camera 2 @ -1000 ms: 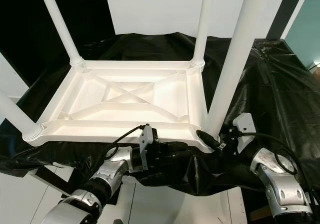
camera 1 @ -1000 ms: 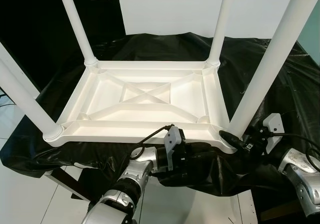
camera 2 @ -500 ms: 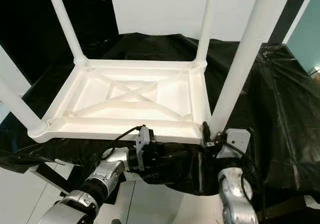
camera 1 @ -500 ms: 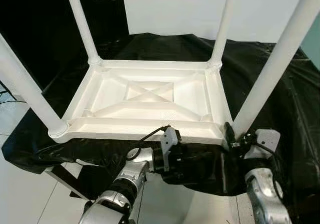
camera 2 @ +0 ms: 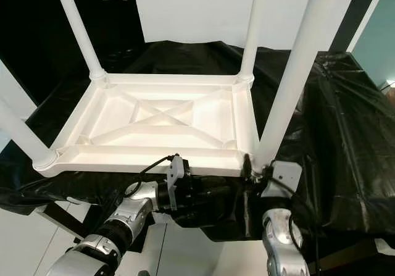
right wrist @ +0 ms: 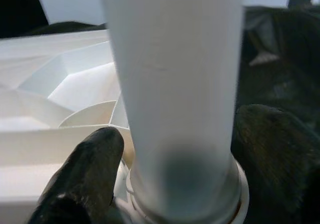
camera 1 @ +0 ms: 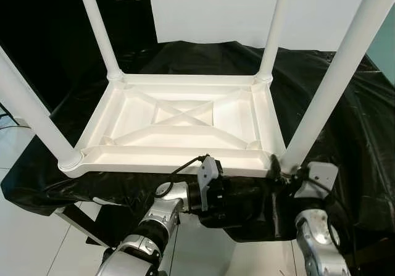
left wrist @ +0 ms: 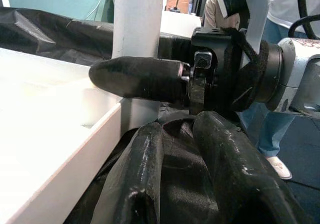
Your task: Building children table
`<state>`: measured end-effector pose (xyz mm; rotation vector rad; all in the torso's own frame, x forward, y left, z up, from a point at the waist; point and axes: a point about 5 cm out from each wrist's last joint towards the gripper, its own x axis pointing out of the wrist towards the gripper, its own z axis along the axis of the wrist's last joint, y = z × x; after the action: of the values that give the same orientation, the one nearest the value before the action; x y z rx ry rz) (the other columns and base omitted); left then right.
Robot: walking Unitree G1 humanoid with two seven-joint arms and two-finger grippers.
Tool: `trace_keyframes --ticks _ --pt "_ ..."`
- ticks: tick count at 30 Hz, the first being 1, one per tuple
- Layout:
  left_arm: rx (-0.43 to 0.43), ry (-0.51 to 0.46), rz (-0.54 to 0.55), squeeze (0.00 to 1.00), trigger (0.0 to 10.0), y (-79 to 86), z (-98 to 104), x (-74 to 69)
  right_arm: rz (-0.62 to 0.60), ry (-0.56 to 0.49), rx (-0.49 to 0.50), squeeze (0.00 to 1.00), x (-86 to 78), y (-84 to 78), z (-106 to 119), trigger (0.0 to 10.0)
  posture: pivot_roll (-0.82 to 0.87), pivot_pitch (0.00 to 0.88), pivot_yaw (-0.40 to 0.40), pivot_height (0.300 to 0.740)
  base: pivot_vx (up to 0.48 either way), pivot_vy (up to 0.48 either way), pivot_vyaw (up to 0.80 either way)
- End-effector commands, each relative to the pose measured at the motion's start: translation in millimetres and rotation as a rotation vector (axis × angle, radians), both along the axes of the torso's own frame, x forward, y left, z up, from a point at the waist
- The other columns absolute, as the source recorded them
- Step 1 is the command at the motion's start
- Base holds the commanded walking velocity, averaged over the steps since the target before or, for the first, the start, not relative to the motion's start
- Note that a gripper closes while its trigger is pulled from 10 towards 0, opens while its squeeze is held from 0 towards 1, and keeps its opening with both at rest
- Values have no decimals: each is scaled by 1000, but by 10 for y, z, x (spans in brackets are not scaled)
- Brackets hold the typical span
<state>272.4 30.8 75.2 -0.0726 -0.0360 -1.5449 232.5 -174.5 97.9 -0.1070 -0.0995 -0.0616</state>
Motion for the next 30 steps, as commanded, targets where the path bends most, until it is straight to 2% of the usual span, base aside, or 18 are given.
trace_keyframes --ticks 1,6,9,10,11,12,15,17,21,25,26,27,28,29,30 --pt "11 4 -25 0 10000 2 -36 -38 18 19 -83 0 -37 -10 -34 10000 -119 0 -2 740 0 0 0" --pt "-36 54 24 0 10000 -18 -31 -20 -28 11 -139 0 -104 -124 -5 10000 -128 0 -4 740 0 0 0" --pt "-165 120 103 0 10000 -38 63 40 -69 35 -116 0 -171 -165 -48 10000 -133 0 -2 740 0 0 0" --pt "-165 120 103 0 10000 -38 63 40 -69 35 -116 0 -171 -165 -48 10000 -133 0 -2 740 0 0 0" --pt "-228 143 141 0 10000 -29 117 70 -85 39 -101 0 -202 -169 -55 10000 -141 0 4 740 0 0 0" --pt "-228 143 141 0 10000 -29 117 70 -85 39 -101 0 -202 -169 -55 10000 -141 0 4 740 0 0 0" --pt "-413 223 270 0 10000 85 241 134 -140 35 -65 0 -322 -190 -53 10000 -148 0 13 740 0 0 0" --pt "-448 248 346 0 10000 182 221 128 -171 37 -58 0 -396 -214 -59 10000 -153 0 20 740 0 0 0" --pt "-451 252 405 0 10000 259 182 112 -199 38 -67 0 -448 -245 -59 10000 -159 2 27 740 0 0 0" --pt "-442 242 508 0 10000 371 161 116 -257 40 -90 0 -533 -334 -46 10000 -165 5 37 740 0 0 0" --pt "-407 221 523 0 10000 411 168 127 -261 39 -96 0 -558 -343 -33 10000 -166 8 39 740 0 0 0" --pt "-354 197 521 0 10000 448 169 139 -258 37 -100 0 -579 -339 -21 8314 -166 11 40 740 0 0 0" --pt "-304 190 506 0 10000 483 166 145 -252 39 -100 0 -599 -330 -14 8314 -166 12 41 740 0 0 0" --pt "-304 190 506 0 10000 483 166 145 -252 39 -100 0 -599 -330 -14 8314 -166 12 41 740 0 0 0" --pt "-252 181 472 0 10000 518 157 144 -246 42 -101 0 -615 -319 -13 8235 -165 13 43 740 0 0 0"
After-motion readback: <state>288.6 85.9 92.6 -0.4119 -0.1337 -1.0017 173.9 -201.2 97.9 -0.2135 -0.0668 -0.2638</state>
